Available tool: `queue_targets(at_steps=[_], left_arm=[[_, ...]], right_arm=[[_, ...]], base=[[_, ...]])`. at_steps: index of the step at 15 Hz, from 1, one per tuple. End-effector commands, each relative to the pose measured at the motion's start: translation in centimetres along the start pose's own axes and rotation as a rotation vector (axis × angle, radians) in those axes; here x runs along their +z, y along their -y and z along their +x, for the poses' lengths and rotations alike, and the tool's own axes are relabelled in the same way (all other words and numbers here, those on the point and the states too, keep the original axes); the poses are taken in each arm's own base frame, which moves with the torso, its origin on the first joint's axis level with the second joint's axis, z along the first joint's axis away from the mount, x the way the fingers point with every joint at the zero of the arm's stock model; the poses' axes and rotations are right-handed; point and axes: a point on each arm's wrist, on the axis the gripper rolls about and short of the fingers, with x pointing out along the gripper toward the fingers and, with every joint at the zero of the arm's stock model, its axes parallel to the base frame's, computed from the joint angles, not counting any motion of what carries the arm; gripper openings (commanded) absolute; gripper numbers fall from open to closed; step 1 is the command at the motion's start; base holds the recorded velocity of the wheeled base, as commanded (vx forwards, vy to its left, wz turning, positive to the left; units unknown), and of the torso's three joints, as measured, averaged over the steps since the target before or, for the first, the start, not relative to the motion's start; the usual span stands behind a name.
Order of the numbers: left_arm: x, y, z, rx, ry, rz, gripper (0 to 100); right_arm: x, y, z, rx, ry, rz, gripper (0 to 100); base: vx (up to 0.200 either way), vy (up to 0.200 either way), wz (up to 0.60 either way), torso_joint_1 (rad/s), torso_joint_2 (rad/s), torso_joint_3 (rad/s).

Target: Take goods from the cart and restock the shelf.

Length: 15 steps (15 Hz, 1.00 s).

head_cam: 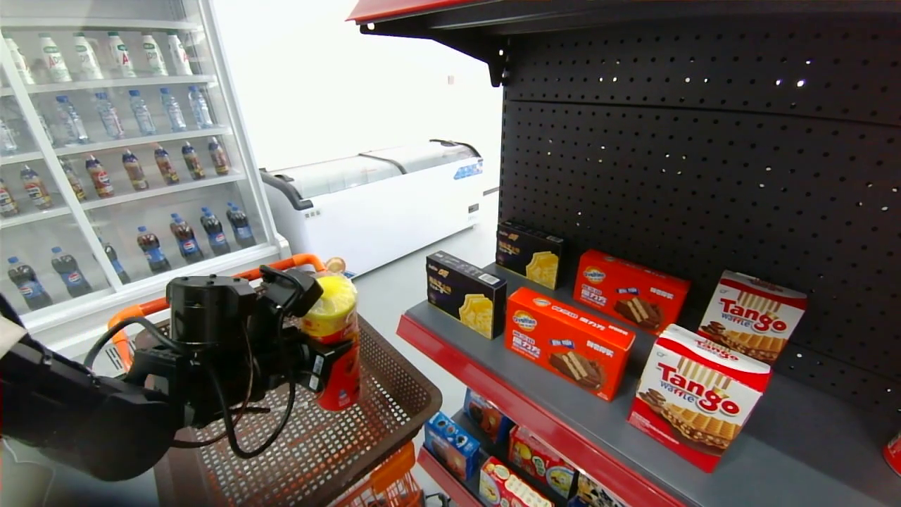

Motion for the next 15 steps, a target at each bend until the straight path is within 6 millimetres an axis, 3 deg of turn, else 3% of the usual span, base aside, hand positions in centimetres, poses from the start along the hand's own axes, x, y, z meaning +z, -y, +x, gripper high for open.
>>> queue_targets(at_steps=[1, 4, 8, 12, 14, 15], left_arm=[[1.5, 1.2, -3.7, -0.017, 0.084, 0.020, 0], [3.2, 1.6, -5.8, -0.045, 0.107, 0.011, 0], [4.7, 1.3, -7.6, 0.207, 0.146, 0.000, 0], [5.8, 1.7, -8.6, 0.166, 0.210, 0.014, 0], [7.9, 1.7, -8.8, 0.146, 0.275, 0.018, 0], [7.8, 2.1, -8.9, 0.119, 0.247, 0.028, 0]], right_arm=[[0.0, 0.0, 0.0, 0.000, -0.001, 0.000, 100], [0.0, 0.0, 0.0, 0.000, -0.001, 0.000, 100], [0.0, 0.0, 0.0, 0.000, -0.001, 0.000, 100], [0.0, 0.0, 0.0, 0.000, -0.001, 0.000, 100], [0.0, 0.0, 0.0, 0.000, -0.001, 0.001, 100], [0.0, 0.0, 0.0, 0.000, -0.001, 0.001, 100]], base=[[0.000, 0.000, 0.00, 0.000, 0.00, 0.000], [0.000, 0.000, 0.00, 0.000, 0.00, 0.000], [0.000, 0.000, 0.00, 0.000, 0.00, 0.000], [0.000, 0.000, 0.00, 0.000, 0.00, 0.000], [0.000, 0.000, 0.00, 0.000, 0.00, 0.000], [0.000, 0.000, 0.00, 0.000, 0.00, 0.000]])
